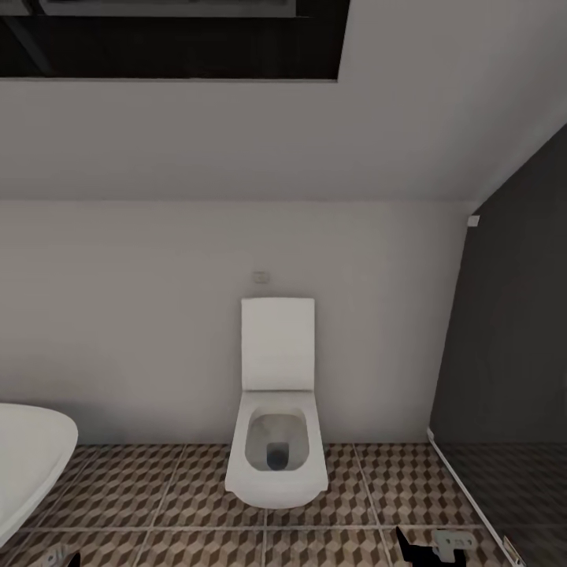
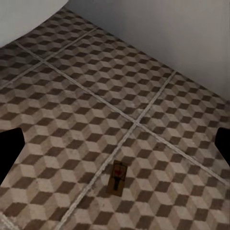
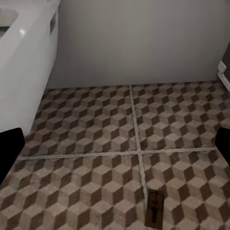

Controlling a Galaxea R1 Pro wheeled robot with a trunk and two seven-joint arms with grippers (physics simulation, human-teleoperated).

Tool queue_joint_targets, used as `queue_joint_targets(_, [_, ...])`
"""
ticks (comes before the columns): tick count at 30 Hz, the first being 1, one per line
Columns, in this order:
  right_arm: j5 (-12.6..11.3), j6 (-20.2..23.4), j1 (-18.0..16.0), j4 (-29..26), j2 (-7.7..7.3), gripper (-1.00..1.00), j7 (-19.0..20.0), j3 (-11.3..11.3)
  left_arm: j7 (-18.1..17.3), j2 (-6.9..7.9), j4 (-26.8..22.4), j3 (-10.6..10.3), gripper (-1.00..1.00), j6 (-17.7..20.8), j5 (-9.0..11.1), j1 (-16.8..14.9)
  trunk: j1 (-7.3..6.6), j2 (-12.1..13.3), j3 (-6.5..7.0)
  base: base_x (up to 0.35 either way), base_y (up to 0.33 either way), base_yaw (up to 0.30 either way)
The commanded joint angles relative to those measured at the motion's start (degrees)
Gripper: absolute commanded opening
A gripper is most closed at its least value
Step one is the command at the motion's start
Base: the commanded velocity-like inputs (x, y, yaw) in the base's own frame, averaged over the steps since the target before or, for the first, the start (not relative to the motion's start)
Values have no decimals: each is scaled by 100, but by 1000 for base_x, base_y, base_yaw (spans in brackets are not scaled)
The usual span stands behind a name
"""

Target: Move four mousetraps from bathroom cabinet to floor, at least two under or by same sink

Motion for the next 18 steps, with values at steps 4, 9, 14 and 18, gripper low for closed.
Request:
queue_joint_targets(4, [23,-30,-10,22,0,100,23,-48,-54,-18,10,11,100,-9,59,-5,-89,158,66,0,0,0])
queue_joint_targets(9, [27,-30,-10,21,11,100,21,-48,-54,-27,10,11,100,-8,58,-5,-199,359,155,0,0,0])
queue_joint_targets(14, [27,-30,-10,21,31,100,19,-48,-54,-36,10,11,100,-8,58,-5,-309,559,245,0,0,0])
queue_joint_targets(18, [29,-30,-10,21,50,100,21,-48,-54,-38,10,11,100,-5,58,-5,-353,639,281,0,0,0])
